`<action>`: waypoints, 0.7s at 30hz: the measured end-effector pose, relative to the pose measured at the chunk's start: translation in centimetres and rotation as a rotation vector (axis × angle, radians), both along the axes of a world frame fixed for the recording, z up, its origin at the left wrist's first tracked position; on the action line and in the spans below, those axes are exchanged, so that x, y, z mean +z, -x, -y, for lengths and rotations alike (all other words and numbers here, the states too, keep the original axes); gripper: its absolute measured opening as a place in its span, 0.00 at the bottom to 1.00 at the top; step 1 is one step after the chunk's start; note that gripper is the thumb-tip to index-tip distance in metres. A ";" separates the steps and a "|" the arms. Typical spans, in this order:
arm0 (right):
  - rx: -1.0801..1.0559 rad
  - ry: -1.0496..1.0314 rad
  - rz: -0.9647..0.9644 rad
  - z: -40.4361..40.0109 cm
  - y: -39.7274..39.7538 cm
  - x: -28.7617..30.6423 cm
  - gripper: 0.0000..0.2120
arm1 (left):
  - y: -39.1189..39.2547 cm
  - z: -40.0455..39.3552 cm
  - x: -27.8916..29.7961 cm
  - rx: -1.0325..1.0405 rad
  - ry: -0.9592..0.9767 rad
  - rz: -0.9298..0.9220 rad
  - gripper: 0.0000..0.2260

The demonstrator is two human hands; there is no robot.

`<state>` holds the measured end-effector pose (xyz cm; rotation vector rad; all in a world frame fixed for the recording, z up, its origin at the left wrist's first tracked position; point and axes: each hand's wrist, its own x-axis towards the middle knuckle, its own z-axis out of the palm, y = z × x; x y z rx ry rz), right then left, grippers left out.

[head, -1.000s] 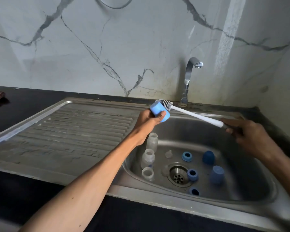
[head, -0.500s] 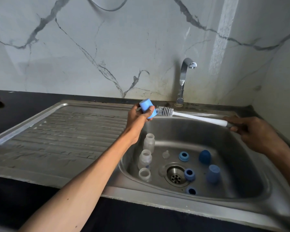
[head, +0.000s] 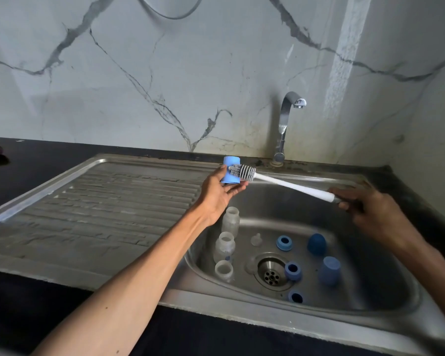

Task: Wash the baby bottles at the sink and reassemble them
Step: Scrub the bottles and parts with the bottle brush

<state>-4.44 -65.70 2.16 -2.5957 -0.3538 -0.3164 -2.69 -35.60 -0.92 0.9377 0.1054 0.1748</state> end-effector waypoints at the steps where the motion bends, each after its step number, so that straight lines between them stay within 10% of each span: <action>1: -0.001 -0.005 0.002 -0.1 0.0 -0.1 0.17 | 0.0 0.0 0.0 -0.004 0.028 0.008 0.12; 21: 0.052 0.010 -0.056 1.0 -0.4 0.9 0.20 | 0.5 0.0 0.8 0.031 0.082 0.040 0.07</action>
